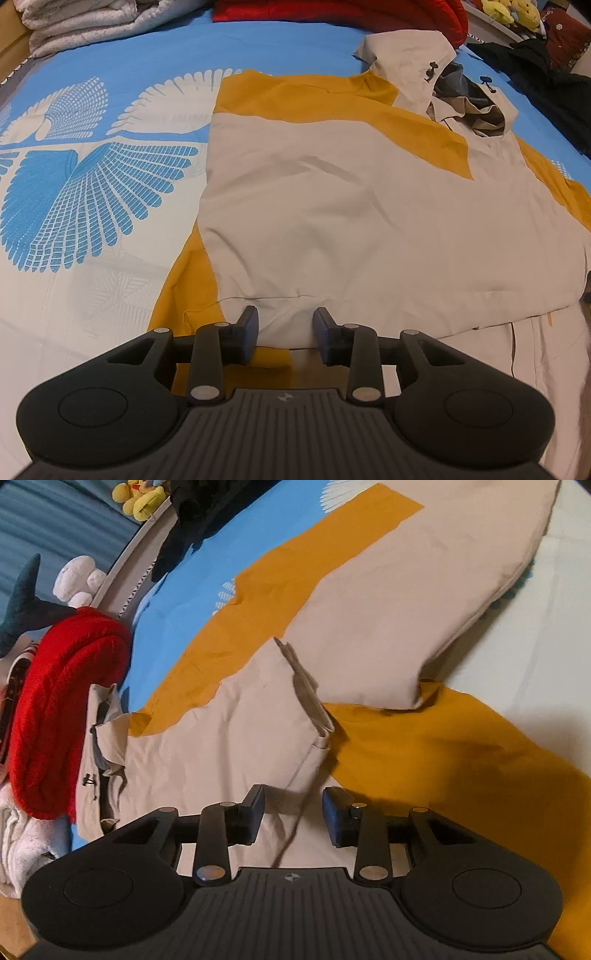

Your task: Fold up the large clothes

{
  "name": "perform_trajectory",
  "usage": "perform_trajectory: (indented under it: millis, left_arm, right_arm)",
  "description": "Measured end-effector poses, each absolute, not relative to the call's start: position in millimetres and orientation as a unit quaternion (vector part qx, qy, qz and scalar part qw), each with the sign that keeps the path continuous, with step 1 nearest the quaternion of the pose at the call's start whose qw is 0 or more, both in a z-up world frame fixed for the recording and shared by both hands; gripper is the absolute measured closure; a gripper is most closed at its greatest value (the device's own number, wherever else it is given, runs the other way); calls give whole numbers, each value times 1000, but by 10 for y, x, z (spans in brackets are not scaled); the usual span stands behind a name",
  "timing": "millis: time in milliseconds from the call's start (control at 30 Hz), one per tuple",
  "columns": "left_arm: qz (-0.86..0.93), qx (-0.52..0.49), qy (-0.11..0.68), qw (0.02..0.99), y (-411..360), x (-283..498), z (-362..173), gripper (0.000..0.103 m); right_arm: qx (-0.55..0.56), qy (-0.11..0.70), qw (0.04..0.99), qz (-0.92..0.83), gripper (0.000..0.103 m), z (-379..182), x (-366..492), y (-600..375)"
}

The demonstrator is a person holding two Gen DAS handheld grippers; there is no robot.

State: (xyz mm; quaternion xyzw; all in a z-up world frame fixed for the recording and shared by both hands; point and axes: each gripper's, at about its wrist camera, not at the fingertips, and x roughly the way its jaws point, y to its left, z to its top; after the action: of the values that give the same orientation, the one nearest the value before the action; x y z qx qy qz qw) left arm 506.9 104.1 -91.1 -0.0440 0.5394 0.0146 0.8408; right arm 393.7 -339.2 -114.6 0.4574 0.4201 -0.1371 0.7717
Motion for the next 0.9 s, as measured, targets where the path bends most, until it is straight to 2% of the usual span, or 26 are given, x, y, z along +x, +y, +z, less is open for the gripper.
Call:
perform_trajectory:
  millis: [67,133,267,467,567,667,733,767,833,900]
  left_arm:
    - [14,-44,540,841,1040,5070,-910,66]
    - [12,-45,539,841,1034,5070,-909,66]
    - [7,-43,539,841,1024,5064,-915,66]
    - [7,-51,534,844,1048,5055,-883,65]
    - [10,-57,525,849,1058,5053,-845,65]
    - [15,-56,534,843,1062,5070,-902,65]
    - [17,-51,543,838,1053,5075,-949,65]
    - [17,-49,543,838,1047,5071,-950,65]
    - [17,-50,537,842,1035,5065,-903,65]
    - [12,-61,525,849,1036,5060,-841,65]
  right_arm:
    - [456,410,780,-128,89,-1101,3944,-3401]
    - [441,387,801,-118,97,-1009,3944,-3372]
    - [420,344,834,-102,97,-767,3931,-3334]
    - [391,386,808,-213,90,-875,3867,-3410]
    - [365,348,831,-235,90,-718,3814,-3437]
    - [376,321,853,-170,88,-648,3850,-3415]
    - [413,345,834,-122,76,-767,3926,-3406]
    - [429,364,818,-114,74,-861,3950,-3412]
    - [450,411,782,-132,73,-1087,3953,-3453]
    - [465,419,765,-154,77,-1196,3899,-3520]
